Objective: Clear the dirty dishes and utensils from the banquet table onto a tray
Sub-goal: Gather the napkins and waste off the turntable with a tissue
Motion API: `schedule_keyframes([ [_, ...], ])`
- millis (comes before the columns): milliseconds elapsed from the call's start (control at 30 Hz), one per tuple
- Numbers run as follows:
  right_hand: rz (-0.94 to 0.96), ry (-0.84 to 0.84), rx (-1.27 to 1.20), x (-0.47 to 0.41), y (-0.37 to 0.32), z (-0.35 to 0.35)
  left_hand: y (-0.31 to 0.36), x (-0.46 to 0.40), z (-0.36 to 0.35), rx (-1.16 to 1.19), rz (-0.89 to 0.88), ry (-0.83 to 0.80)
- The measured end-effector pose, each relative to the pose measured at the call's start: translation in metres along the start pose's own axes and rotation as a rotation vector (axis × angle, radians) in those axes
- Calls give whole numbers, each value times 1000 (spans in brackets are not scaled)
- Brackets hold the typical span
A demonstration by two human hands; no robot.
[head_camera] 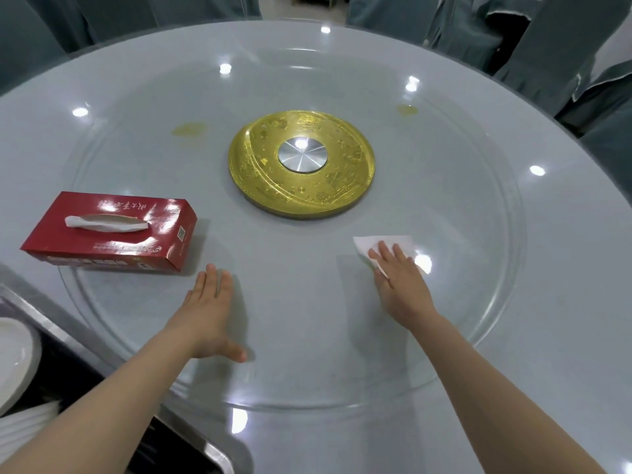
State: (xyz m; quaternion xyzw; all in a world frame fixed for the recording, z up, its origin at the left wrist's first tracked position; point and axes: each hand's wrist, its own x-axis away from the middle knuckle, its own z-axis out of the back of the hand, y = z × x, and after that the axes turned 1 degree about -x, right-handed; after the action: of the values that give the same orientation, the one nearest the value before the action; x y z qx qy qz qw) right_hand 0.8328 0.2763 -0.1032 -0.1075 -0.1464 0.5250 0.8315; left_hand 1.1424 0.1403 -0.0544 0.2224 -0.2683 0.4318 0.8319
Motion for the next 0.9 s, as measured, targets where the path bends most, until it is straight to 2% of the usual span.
schedule_keyframes([
  [133, 38, -19, 6, 19, -17, -4, -6, -2, 2, -3, -6, 2],
  [300, 173, -15, -63, 57, -50, -13, -9, -3, 2, 5, -8, 16],
  [667, 216, -135, -174, 102, -64, -8, 8, 4, -3, 42, 1, 55],
  [733, 149, -133, -228, 111, -64, -7, 19, 6, -5, 46, 12, 71],
  [900, -196, -109, -485, 121, -50, 11, 59, 18, -16, 58, 26, 81],
])
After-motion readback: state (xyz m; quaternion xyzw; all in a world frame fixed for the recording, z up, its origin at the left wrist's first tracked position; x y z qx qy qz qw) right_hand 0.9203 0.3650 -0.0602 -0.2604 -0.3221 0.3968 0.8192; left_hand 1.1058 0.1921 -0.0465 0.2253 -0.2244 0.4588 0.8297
